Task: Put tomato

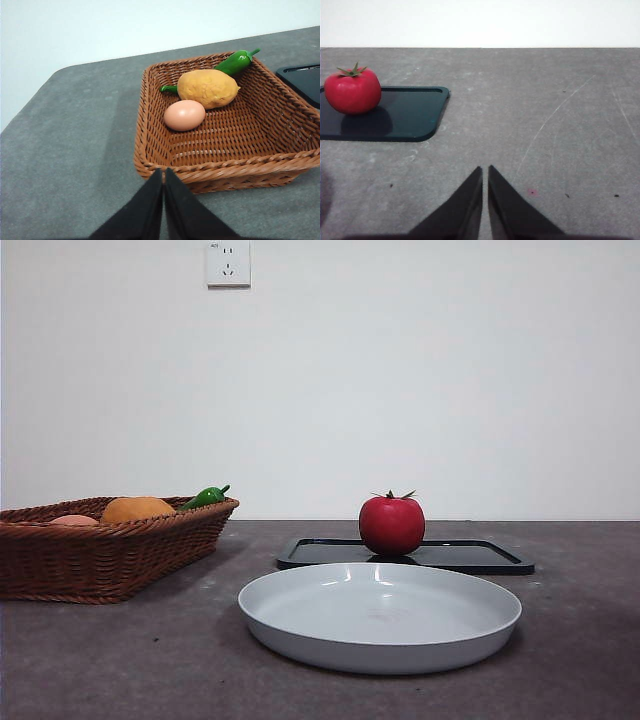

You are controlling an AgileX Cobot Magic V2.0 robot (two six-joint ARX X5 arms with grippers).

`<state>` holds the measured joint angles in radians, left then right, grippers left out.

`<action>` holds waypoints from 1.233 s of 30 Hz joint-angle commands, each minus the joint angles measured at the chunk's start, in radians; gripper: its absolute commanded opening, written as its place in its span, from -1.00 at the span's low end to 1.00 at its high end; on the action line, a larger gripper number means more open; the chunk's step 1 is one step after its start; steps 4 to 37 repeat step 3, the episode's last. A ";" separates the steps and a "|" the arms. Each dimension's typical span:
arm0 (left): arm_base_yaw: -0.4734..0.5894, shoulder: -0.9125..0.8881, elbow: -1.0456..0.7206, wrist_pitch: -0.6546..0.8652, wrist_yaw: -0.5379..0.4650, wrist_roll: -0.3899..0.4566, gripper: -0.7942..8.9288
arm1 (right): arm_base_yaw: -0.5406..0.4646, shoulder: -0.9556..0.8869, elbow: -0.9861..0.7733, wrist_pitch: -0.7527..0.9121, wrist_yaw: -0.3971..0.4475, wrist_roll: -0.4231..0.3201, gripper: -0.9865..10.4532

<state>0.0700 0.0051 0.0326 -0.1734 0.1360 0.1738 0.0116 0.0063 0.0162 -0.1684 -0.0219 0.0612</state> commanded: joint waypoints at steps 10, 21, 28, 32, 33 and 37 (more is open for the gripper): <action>0.002 -0.002 -0.021 -0.008 0.002 -0.003 -0.82 | -0.002 -0.003 -0.005 0.013 0.004 0.017 -0.82; 0.002 -0.002 -0.021 -0.008 0.002 -0.003 -0.82 | -0.002 -0.003 -0.005 0.013 0.004 0.017 -0.82; 0.002 -0.002 -0.021 -0.008 0.002 -0.003 -0.82 | -0.002 -0.003 -0.005 0.013 0.004 0.017 -0.82; 0.002 -0.002 -0.021 -0.008 0.002 -0.003 -0.82 | -0.002 -0.003 -0.005 0.013 0.004 0.017 -0.82; 0.002 -0.002 -0.021 -0.008 0.002 -0.003 -0.82 | -0.002 -0.003 -0.005 0.013 0.004 0.017 -0.82; 0.002 -0.002 -0.021 -0.008 0.002 -0.003 -0.82 | -0.002 -0.003 -0.005 0.013 0.004 0.017 -0.82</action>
